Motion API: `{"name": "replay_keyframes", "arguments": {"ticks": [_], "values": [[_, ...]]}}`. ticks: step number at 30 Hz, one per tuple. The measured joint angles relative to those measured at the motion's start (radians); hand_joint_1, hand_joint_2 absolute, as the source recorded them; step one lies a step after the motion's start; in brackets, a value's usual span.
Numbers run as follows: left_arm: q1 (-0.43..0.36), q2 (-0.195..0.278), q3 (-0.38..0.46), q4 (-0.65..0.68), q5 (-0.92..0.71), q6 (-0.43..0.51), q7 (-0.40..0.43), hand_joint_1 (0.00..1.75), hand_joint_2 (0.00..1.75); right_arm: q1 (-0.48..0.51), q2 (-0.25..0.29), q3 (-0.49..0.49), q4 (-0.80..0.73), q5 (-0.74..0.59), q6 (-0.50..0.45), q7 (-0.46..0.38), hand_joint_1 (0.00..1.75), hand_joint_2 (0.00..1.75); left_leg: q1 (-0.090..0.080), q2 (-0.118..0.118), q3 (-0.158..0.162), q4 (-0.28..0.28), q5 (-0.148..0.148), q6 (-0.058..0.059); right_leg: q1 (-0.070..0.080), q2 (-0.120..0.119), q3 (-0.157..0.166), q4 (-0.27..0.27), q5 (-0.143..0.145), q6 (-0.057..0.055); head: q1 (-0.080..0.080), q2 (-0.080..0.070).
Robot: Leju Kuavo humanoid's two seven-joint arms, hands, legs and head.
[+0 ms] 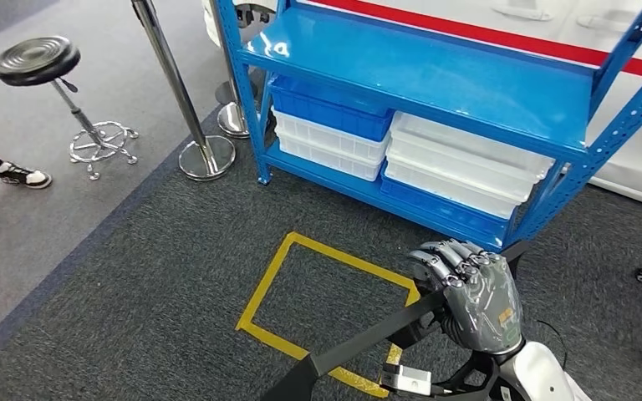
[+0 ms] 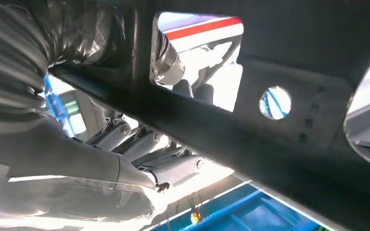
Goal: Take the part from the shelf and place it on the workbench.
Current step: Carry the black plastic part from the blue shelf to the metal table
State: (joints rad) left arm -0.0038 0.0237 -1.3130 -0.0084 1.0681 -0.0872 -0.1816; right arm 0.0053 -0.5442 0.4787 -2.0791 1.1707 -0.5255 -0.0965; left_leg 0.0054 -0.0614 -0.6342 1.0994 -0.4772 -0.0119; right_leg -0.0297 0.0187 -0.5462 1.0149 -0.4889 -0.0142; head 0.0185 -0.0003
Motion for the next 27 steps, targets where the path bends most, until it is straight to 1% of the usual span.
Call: {"name": "replay_keyframes", "arguments": {"ticks": [1, 2, 3, 4, 5, 6, 7, 8, 9, 10, 11, 12, 13, 14, 15, 16, 17, 18, 19, 20, 21, 22, 23, 24, 25, 26, 27], "values": [[-0.001, 0.000, 0.000, 0.000, 0.000, 0.000, 0.000, 0.00, 1.75, 0.002, 0.000, 0.000, -0.001, 0.000, 0.000, 0.000, 1.75, 1.75, 0.001, 0.028, -0.028, 0.060, -0.032, -0.005, 0.003, -0.015, 0.000, 0.000, 0.000, -0.003, 0.000, 0.000], [-0.002, 0.000, 0.000, 0.000, 0.000, 0.000, 0.000, 0.00, 1.75, 0.004, 0.000, 0.000, -0.001, 0.000, -0.001, 0.000, 1.75, 1.75, 0.003, 0.043, -0.058, 0.125, -0.061, -0.009, 0.005, -0.030, 0.000, 0.000, -0.001, -0.006, 0.000, 0.000], [-0.003, 0.000, 0.000, 0.000, 0.000, 0.000, 0.000, 0.00, 1.75, 0.007, 0.000, -0.001, -0.001, 0.000, -0.001, 0.000, 1.75, 1.75, 0.005, 0.050, -0.082, 0.177, -0.079, -0.013, 0.007, -0.046, 0.000, 0.001, -0.002, -0.006, 0.000, 0.000], [-0.002, 0.000, 0.000, 0.000, 0.001, 0.000, 0.000, 0.00, 1.75, 0.011, 0.000, -0.001, -0.001, 0.000, -0.002, 0.001, 1.75, 1.75, 0.007, 0.053, -0.090, 0.198, -0.080, -0.015, 0.008, -0.060, 0.000, 0.002, -0.003, -0.007, 0.000, 0.000], [-0.001, 0.000, 0.000, 0.000, 0.001, 0.000, 0.000, 0.00, 1.75, 0.014, 0.000, -0.002, -0.002, 0.000, -0.003, 0.001, 1.75, 1.75, 0.007, 0.057, -0.079, 0.180, -0.062, -0.015, 0.009, -0.074, 0.000, 0.003, -0.005, -0.006, 0.000, 0.000], [0.000, 0.000, 0.001, 0.000, 0.001, 0.000, 0.000, 0.00, 1.75, 0.017, 0.000, -0.004, -0.002, 0.000, -0.004, 0.002, 1.75, 1.75, 0.007, 0.065, -0.047, 0.124, -0.030, -0.013, 0.010, -0.087, 0.002, 0.004, -0.007, -0.005, 0.000, 0.000], [0.001, 0.001, 0.001, 0.000, 0.001, 0.000, 0.000, 0.00, 1.75, 0.021, 0.000, -0.006, -0.003, 0.000, -0.006, 0.002, 1.75, 1.75, 0.004, 0.086, -0.007, 0.051, -0.002, -0.008, 0.011, -0.099, 0.005, 0.005, -0.010, -0.003, 0.000, 0.000], [0.001, 0.002, 0.001, 0.000, 0.001, 0.000, 0.000, 0.00, 1.75, 0.025, 0.000, -0.008, -0.004, 0.001, -0.007, 0.002, 1.75, 1.75, 0.000, 0.106, 0.026, -0.012, 0.018, -0.001, 0.013, -0.110, 0.007, 0.005, -0.012, 0.000, 0.000, 0.000], [0.000, 0.003, 0.001, 0.000, 0.001, 0.000, 0.000, 0.00, 1.75, 0.028, 0.000, -0.010, -0.006, 0.001, -0.008, 0.002, 1.75, 1.75, -0.005, 0.121, 0.047, -0.054, 0.027, 0.008, 0.015, -0.119, 0.009, 0.005, -0.014, 0.004, 0.000, 0.000], [0.000, 0.004, 0.001, 0.000, 0.001, 0.000, 0.000, 0.00, 1.75, 0.031, 0.000, -0.011, -0.008, 0.001, -0.009, 0.002, 1.75, 1.75, -0.010, 0.127, 0.053, -0.072, 0.027, 0.015, 0.016, -0.129, 0.010, 0.004, -0.015, 0.009, 0.000, 0.000], [0.001, 0.005, 0.001, 0.000, 0.001, 0.000, 0.000, 0.00, 1.75, 0.032, 0.000, -0.012, -0.009, 0.001, -0.009, 0.002, 1.75, 1.75, -0.013, 0.119, 0.050, -0.074, 0.028, 0.023, 0.017, -0.138, 0.012, 0.002, -0.015, 0.014, 0.000, 0.000], [0.002, 0.005, 0.002, 0.000, 0.001, 0.000, -0.001, 0.00, 1.75, 0.033, 0.000, -0.013, -0.010, 0.002, -0.009, 0.001, 1.75, 1.75, -0.012, 0.107, 0.052, -0.080, 0.031, 0.029, 0.019, -0.147, 0.015, -0.001, -0.015, 0.019, 0.000, 0.000], [0.004, 0.006, 0.002, 0.000, 0.001, 0.000, -0.001, 0.00, 1.75, 0.034, 0.000, -0.014, -0.011, 0.002, -0.009, 0.001, 1.75, 1.75, -0.010, 0.096, 0.056, -0.089, 0.036, 0.035, 0.018, -0.142, 0.019, 0.000, -0.019, 0.025, 0.000, 0.000], [0.005, 0.006, 0.002, 0.000, 0.001, 0.000, -0.001, 0.00, 1.75, 0.034, 0.000, -0.015, -0.012, 0.002, -0.011, 0.001, 1.75, 1.75, -0.007, 0.086, 0.063, -0.098, 0.043, 0.041, 0.017, -0.122, 0.016, 0.014, -0.033, 0.029, 0.000, 0.000], [0.005, 0.006, 0.002, 0.000, 0.001, 0.000, -0.001, 0.00, 1.75, 0.035, 0.000, -0.016, -0.012, 0.002, -0.012, 0.001, 1.75, 1.75, -0.003, 0.075, 0.069, -0.108, 0.049, 0.047, 0.015, -0.093, 0.003, 0.049, -0.058, 0.031, 0.000, 0.000], [0.004, 0.006, 0.002, 0.000, 0.001, -0.001, -0.001, 0.00, 1.75, 0.038, 0.000, -0.017, -0.012, 0.002, -0.013, 0.001, 1.75, 1.75, -0.001, 0.064, 0.070, -0.112, 0.053, 0.050, 0.012, -0.059, -0.021, 0.105, -0.090, 0.032, 0.000, 0.000], [0.003, 0.006, 0.002, 0.000, 0.001, -0.001, -0.001, 0.00, 1.75, 0.041, -0.001, -0.019, -0.012, 0.002, -0.014, 0.001, 1.75, 1.75, -0.001, 0.053, 0.069, -0.112, 0.055, 0.053, 0.011, -0.036, -0.054, 0.171, -0.124, 0.033, 0.000, 0.000], [0.002, 0.006, 0.002, 0.000, 0.001, -0.001, -0.001, 0.00, 1.75, 0.045, -0.001, -0.020, -0.012, 0.002, -0.014, 0.000, 1.75, 1.75, -0.001, 0.040, 0.067, -0.111, 0.056, 0.054, 0.009, -0.026, -0.084, 0.230, -0.145, 0.035, 0.000, 0.000], [0.002, 0.006, 0.003, 0.000, 0.001, -0.001, -0.001, 0.00, 1.75, 0.049, -0.001, -0.021, -0.012, 0.002, -0.014, 0.000, 1.75, 1.75, -0.001, 0.026, 0.065, -0.109, 0.056, 0.054, 0.008, -0.022, -0.102, 0.262, -0.147, 0.037, 0.000, 0.000], [0.002, 0.006, 0.004, 0.000, 0.001, -0.001, -0.001, 0.00, 1.75, 0.051, -0.001, -0.021, -0.012, 0.002, -0.014, 0.000, 1.75, 1.75, -0.001, 0.012, 0.064, -0.105, 0.055, 0.053, 0.006, -0.020, -0.102, 0.256, -0.128, 0.039, 0.000, 0.000], [0.003, 0.006, 0.005, 0.000, 0.001, -0.001, -0.001, 0.00, 1.75, 0.052, -0.001, -0.023, -0.012, 0.002, -0.014, 0.000, 1.75, 1.75, 0.001, -0.002, 0.064, -0.100, 0.054, 0.050, 0.003, -0.015, -0.085, 0.214, -0.093, 0.041, 0.000, 0.000], [0.003, 0.006, 0.007, 0.000, 0.001, -0.001, -0.001, 0.00, 1.75, 0.053, -0.001, -0.025, -0.012, 0.002, -0.014, 0.001, 1.75, 1.75, 0.002, -0.016, 0.062, -0.092, 0.050, 0.045, -0.003, 0.002, -0.057, 0.148, -0.056, 0.044, 0.000, 0.000], [0.002, 0.006, 0.008, 0.000, 0.001, -0.001, -0.001, 0.00, 1.75, 0.054, -0.001, -0.026, -0.012, 0.002, -0.015, 0.001, 1.75, 1.75, 0.003, -0.030, 0.056, -0.081, 0.046, 0.038, -0.006, 0.028, -0.031, 0.088, -0.030, 0.046, 0.000, 0.000], [0.002, 0.006, 0.009, 0.000, 0.001, -0.001, -0.001, 0.00, 1.75, 0.056, -0.002, -0.028, -0.012, 0.002, -0.015, 0.001, 1.75, 1.75, 0.003, -0.042, 0.048, -0.071, 0.043, 0.031, -0.009, 0.047, -0.015, 0.048, -0.015, 0.045, 0.000, 0.000], [0.002, 0.007, 0.010, 0.000, 0.001, -0.001, -0.001, 0.00, 1.75, 0.058, -0.003, -0.029, -0.013, 0.002, -0.015, 0.001, 1.75, 1.75, 0.002, -0.053, 0.040, -0.065, 0.042, 0.025, -0.010, 0.061, -0.009, 0.029, -0.013, 0.042, 0.000, 0.000], [0.003, 0.007, 0.011, 0.000, 0.001, -0.001, -0.001, 0.00, 1.75, 0.059, -0.003, -0.029, -0.013, 0.002, -0.015, 0.002, 1.75, 1.75, 0.003, -0.064, 0.032, -0.062, 0.044, 0.018, -0.006, 0.059, -0.011, 0.030, -0.015, 0.037, 0.000, 0.000], [0.006, 0.008, 0.012, 0.000, 0.001, -0.002, -0.001, 0.00, 1.75, 0.060, -0.003, -0.030, -0.013, 0.002, -0.016, 0.002, 1.75, 1.75, 0.005, -0.074, 0.027, -0.063, 0.046, 0.013, -0.006, 0.045, -0.013, 0.031, -0.013, 0.030, 0.000, 0.000]]}}
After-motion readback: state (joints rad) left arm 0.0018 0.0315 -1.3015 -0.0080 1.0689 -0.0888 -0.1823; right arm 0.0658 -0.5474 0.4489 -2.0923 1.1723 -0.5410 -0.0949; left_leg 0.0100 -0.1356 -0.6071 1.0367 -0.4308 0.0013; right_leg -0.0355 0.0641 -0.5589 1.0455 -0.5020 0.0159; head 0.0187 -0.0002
